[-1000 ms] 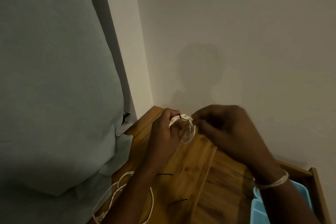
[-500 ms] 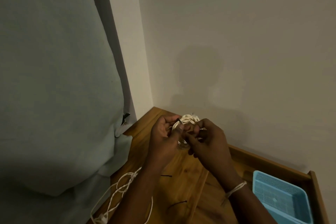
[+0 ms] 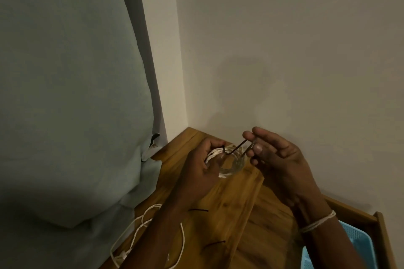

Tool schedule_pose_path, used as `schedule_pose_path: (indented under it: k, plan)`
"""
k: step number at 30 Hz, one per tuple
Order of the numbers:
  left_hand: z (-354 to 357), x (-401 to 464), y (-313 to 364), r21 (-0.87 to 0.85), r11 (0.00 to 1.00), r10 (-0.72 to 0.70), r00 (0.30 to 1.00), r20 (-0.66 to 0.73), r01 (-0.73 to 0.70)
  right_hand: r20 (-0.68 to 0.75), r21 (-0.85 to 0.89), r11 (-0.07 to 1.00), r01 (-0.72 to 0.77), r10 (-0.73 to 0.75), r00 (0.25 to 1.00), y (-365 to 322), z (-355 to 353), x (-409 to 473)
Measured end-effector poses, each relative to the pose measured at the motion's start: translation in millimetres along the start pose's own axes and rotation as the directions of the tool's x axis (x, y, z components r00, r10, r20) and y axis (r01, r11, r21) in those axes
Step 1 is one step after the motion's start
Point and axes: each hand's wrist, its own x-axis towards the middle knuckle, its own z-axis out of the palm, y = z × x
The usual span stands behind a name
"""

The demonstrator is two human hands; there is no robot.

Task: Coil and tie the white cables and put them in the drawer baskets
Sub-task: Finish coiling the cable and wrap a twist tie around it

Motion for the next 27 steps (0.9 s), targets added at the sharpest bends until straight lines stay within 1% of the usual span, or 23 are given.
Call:
schedule_pose_path:
  k: [3, 5, 8, 10, 11, 14, 16, 18, 20, 22, 27]
  plan:
    - [-1, -1, 2, 0.008, 0.999, 0.033, 0.999, 0.026, -0.033, -0.035, -0.121, 0.987, 0.110, -0.115, 0.993, -4, -6, 6]
    - [0, -1, -1, 0.007, 1.000, 0.030, 0.999, 0.032, -0.030, 0.016, -0.187, 0.966, 0.179, -0.180, 0.984, -3, -11, 8]
    - [1, -1, -4, 0.007, 1.000, 0.002, 0.999, 0.042, -0.002, 0.085, -0.198, 0.959, 0.201, -0.187, 0.979, -3, -14, 7]
    - [1, -2, -2, -0.010, 1.000, 0.009, 0.999, 0.035, -0.009, 0.090, -0.220, 0.957, 0.189, -0.173, 0.981, -4, -13, 5]
    - [1, -2, -1, -0.024, 1.000, 0.014, 0.999, 0.029, -0.014, 0.078, -0.269, 0.946, 0.182, -0.167, 0.983, -4, -12, 4]
    - [1, -2, -1, -0.053, 0.998, 0.016, 1.000, 0.016, -0.016, 0.100, -0.470, 0.854, 0.222, -0.198, 0.975, -2, -15, 4]
    - [2, -1, -2, -0.071, 0.997, 0.004, 1.000, 0.005, -0.003, 0.157, -0.610, 0.750, 0.257, -0.204, 0.966, -3, -17, 3]
    - [2, 0, -2, -0.105, 0.994, -0.020, 1.000, -0.006, 0.019, 0.197, -0.703, 0.654, 0.278, -0.196, 0.960, -5, -19, 2]
    - [1, 1, -2, -0.114, 0.993, -0.016, 1.000, -0.009, 0.015, 0.231, -0.760, 0.572, 0.309, -0.206, 0.951, -6, -19, 2]
    - [1, 1, -2, -0.105, 0.994, -0.002, 1.000, 0.004, 0.002, 0.255, -0.789, 0.522, 0.325, -0.203, 0.945, -6, -19, 2]
    - [0, 1, -2, -0.140, 0.990, -0.021, 1.000, 0.017, 0.023, 0.223, -0.821, 0.468, 0.327, -0.265, 0.938, -6, -17, 3]
